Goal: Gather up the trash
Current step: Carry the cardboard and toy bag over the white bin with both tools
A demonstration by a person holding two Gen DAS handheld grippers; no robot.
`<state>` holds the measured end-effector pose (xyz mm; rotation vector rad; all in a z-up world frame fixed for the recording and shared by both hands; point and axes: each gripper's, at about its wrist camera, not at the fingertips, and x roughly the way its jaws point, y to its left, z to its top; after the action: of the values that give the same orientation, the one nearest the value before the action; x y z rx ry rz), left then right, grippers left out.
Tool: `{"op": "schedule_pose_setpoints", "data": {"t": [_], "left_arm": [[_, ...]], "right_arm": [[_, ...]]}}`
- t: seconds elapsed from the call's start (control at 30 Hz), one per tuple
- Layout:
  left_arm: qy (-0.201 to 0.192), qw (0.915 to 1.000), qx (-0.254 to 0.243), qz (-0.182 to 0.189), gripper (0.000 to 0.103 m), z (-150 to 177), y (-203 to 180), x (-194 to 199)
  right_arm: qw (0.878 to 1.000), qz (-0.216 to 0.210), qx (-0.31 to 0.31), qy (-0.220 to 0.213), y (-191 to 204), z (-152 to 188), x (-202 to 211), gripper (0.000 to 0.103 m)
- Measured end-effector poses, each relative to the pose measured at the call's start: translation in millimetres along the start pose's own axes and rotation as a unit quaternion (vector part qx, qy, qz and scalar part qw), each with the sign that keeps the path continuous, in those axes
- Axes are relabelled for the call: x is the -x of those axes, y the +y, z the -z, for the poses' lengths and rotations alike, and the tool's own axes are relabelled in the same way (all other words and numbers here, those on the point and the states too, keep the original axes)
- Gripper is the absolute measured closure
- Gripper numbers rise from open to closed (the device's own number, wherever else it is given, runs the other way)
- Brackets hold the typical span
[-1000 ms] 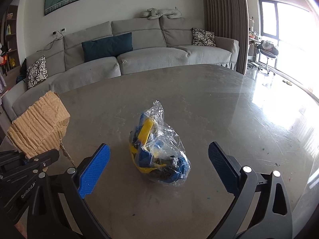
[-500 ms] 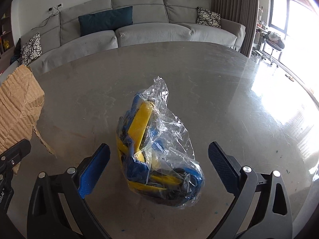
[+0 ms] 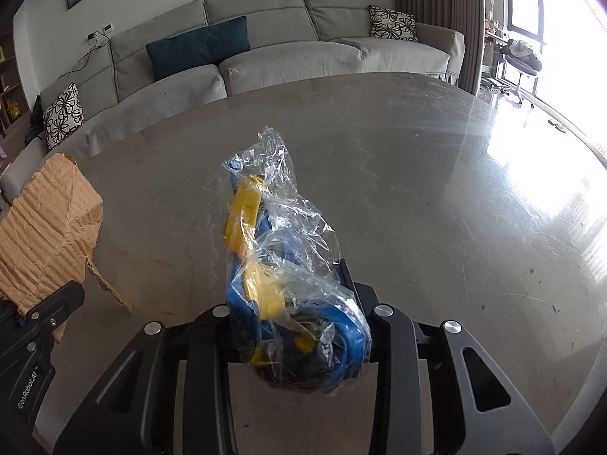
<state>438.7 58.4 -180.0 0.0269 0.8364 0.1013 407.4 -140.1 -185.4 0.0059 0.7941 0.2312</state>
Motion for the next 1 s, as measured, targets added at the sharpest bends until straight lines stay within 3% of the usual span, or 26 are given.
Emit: {"op": "schedule_pose_setpoints", "data": {"t": [0.2, 0.4, 0.47, 0.73, 1.0], "left_arm": [[-0.018, 0.9998, -0.004, 0.003, 0.097, 0.9, 0.9, 11.2], [-0.029, 0.9994, -0.012, 0.016, 0.097, 4.4, -1.8, 25.7], [-0.034, 0.9991, -0.014, 0.023, 0.097, 6.3, -2.6, 32.9], [-0.058, 0.9951, -0.049, 0.063, 0.097, 23.5, -26.9, 68.6], [-0.037, 0.9806, -0.123, 0.148, 0.097, 76.0, -89.9, 100.1]], "right_arm": [[0.997, 0.009, 0.010, -0.081, 5.9, -11.7, 59.3, 0.071], [0.988, -0.001, -0.046, -0.148, -8.3, -5.7, 120.9, 0.072], [0.986, 0.015, -0.041, -0.163, -9.1, -5.1, 134.9, 0.072], [0.984, 0.051, -0.019, -0.169, -8.2, 21.2, 171.6, 0.072], [0.985, 0.109, -0.040, -0.130, -33.7, 101.6, 197.7, 0.072]]}}
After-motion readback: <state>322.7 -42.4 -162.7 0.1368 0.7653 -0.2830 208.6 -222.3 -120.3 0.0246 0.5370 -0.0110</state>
